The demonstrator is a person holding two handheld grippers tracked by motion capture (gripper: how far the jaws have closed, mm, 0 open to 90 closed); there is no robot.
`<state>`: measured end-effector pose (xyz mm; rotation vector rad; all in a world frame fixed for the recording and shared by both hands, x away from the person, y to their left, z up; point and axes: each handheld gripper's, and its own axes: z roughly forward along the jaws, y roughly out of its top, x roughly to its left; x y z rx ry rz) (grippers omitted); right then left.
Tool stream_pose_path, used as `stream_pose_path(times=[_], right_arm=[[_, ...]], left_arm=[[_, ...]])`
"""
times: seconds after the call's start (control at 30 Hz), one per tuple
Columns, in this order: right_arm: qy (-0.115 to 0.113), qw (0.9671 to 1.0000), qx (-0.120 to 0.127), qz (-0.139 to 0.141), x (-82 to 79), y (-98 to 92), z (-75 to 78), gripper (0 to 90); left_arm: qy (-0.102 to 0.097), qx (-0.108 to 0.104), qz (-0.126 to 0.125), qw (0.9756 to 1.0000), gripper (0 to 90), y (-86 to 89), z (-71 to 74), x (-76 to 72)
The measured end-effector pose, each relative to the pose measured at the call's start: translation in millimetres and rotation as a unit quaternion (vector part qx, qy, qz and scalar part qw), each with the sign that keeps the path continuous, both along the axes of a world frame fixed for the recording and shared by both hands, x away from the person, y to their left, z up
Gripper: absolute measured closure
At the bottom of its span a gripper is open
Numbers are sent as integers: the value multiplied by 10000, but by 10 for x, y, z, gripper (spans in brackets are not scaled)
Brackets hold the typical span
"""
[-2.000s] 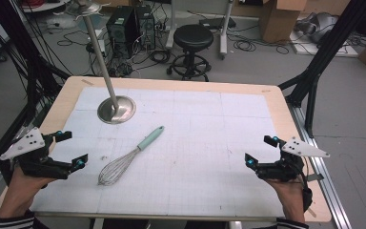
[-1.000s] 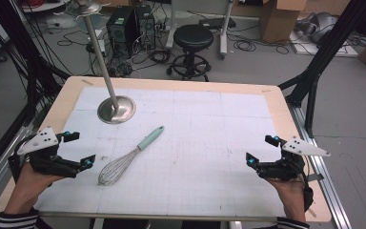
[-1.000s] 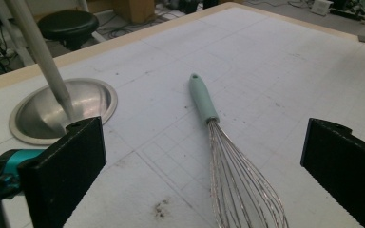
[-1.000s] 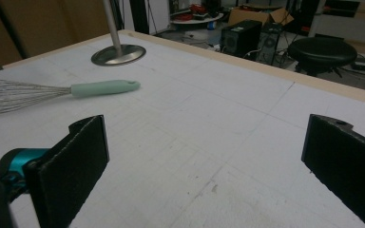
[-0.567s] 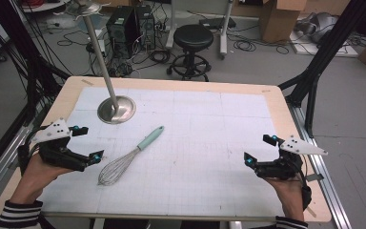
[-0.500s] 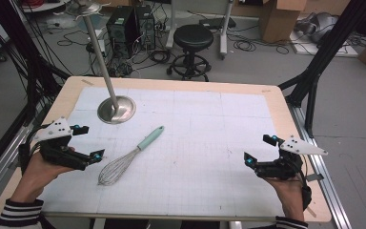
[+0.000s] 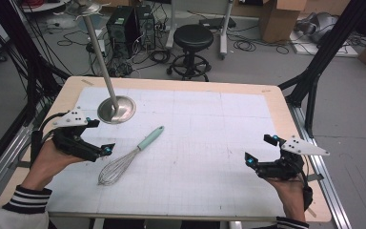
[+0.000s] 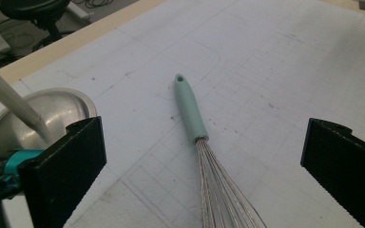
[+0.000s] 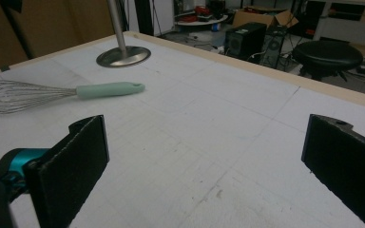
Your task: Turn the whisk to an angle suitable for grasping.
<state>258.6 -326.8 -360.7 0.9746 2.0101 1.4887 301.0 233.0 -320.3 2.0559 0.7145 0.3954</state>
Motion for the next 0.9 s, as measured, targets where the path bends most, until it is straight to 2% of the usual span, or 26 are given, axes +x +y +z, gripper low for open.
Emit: stream_pose_path(times=[0.23, 0.47, 0.9], right_arm=[[4, 10000, -20, 57, 29, 25, -3, 7], [15, 10000, 7, 38, 17, 9, -7, 7], [-8, 10000, -11, 61, 4, 8, 9, 7]], left_arm=[[63, 202, -96, 9997, 17, -121, 32, 72], [120, 298, -159, 9994, 17, -211, 81, 168], [272, 550, -385, 9974, 17, -384, 155, 319]])
